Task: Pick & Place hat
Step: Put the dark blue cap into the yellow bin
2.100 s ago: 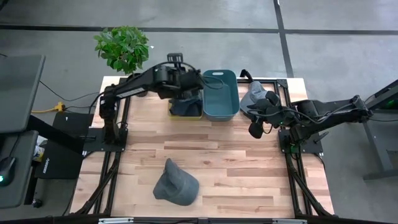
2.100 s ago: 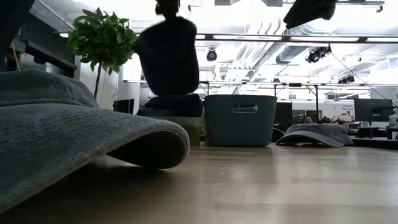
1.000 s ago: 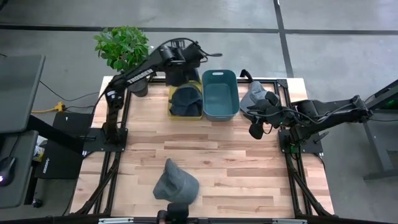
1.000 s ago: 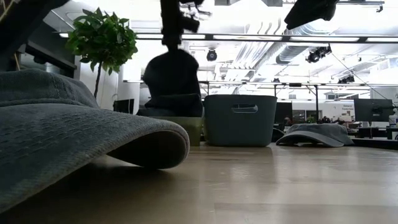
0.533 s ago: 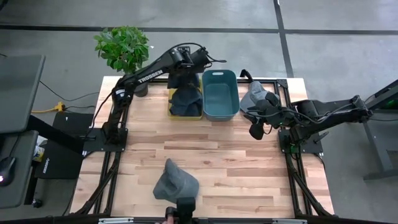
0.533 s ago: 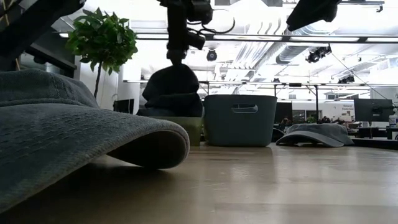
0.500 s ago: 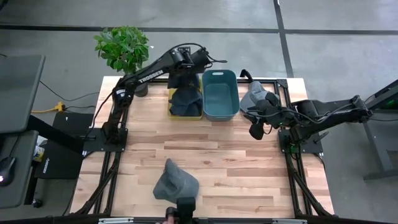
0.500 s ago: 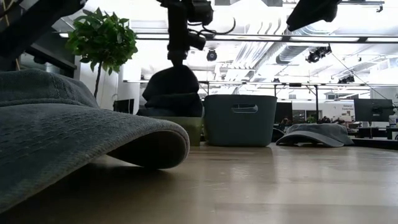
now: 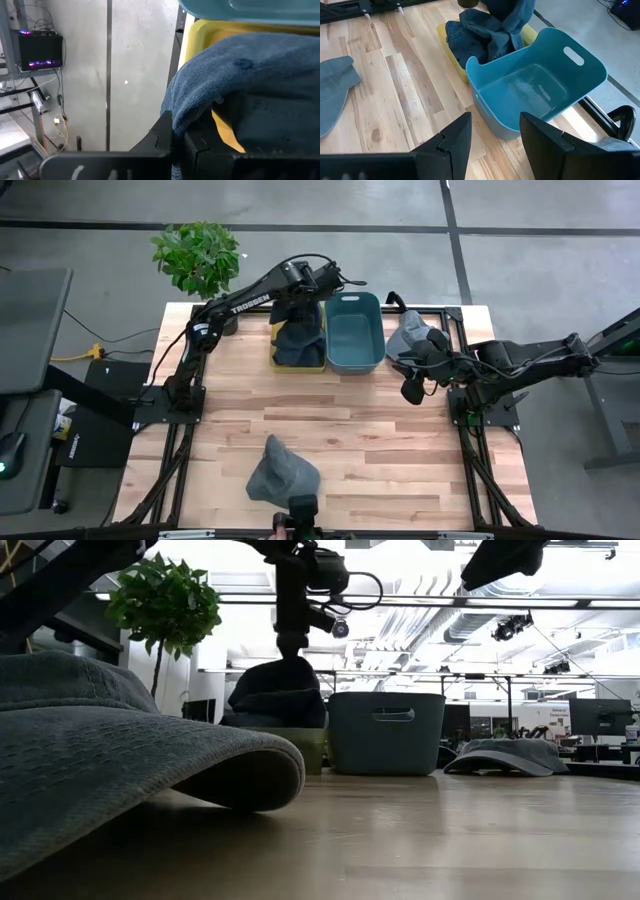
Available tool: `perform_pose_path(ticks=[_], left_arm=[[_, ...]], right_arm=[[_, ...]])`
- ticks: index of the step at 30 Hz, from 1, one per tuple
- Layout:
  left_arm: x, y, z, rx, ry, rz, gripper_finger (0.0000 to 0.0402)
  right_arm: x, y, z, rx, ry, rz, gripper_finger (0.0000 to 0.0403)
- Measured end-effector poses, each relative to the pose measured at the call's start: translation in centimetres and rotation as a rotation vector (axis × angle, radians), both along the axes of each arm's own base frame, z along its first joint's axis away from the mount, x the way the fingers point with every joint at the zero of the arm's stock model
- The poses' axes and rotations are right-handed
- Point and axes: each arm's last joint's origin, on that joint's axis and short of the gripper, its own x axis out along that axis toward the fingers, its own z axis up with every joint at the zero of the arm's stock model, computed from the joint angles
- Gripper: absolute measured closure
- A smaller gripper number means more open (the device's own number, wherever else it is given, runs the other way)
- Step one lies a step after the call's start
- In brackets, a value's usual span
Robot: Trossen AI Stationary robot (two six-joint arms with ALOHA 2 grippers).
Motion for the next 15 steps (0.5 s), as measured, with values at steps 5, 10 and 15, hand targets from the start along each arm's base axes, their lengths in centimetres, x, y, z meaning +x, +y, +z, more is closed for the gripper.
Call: perform_pose_path(ticks=[5, 10, 15], left_arm=[[0.1, 0.0, 0.0, 0.0, -0.05, 0.049, 0.0401], [0.0, -0.2, -0.1, -0.057, -0.086, 0.075, 0.0401], [0.3, -0.3, -2.1, -0.12, -0.091, 0.094, 0.0401]], right_arm=[[0.0, 0.0, 0.0, 0.0, 0.0, -0.001, 0.0242], [0.0, 0.0, 0.0, -0.001, 0.0, -0.001, 0.0241], [0.0, 0.0, 0.0, -0.001, 0.0, -0.001, 0.0242]])
